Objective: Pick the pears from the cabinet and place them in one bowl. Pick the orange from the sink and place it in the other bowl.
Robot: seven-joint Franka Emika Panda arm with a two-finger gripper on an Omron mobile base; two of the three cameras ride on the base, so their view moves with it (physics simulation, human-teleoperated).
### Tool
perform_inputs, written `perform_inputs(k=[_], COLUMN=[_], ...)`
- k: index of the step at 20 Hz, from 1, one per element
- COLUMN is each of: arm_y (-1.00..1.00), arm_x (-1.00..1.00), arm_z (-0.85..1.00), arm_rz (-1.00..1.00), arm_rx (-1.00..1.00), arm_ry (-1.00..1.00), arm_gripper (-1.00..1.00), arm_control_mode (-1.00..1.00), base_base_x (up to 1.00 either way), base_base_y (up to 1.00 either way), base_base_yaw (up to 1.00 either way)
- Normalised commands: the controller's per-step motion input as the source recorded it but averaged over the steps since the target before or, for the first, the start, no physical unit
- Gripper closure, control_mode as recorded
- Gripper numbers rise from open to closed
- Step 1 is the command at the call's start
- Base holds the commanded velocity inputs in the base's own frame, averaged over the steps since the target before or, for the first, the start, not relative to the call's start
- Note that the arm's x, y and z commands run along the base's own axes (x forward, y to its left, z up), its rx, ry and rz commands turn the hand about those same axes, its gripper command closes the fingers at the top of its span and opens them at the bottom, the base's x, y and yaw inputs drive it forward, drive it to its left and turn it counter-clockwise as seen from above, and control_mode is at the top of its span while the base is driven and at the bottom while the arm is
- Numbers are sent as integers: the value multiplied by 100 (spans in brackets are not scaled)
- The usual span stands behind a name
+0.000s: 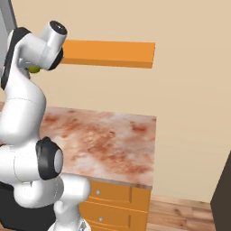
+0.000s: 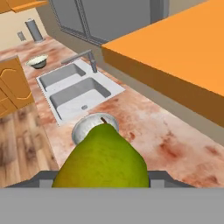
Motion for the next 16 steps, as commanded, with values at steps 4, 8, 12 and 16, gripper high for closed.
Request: perform_inputs(k=[4, 8, 12, 16], arm_y=[46, 43, 41, 44], arm_x=[-10, -2, 2, 8], arm_z=[-25, -27, -29, -31], arm_rz=[0, 0, 0, 0], arm_rx=[0, 0, 0, 0], arm_ry=[1, 1, 0, 2], arm_gripper=[100, 100, 100, 100], arm_control_mode=[-100, -100, -100, -100], base_base_x=[0, 0, 0, 0], base_base_y=[0, 0, 0, 0], base_base_yaw=[0, 0, 0, 0])
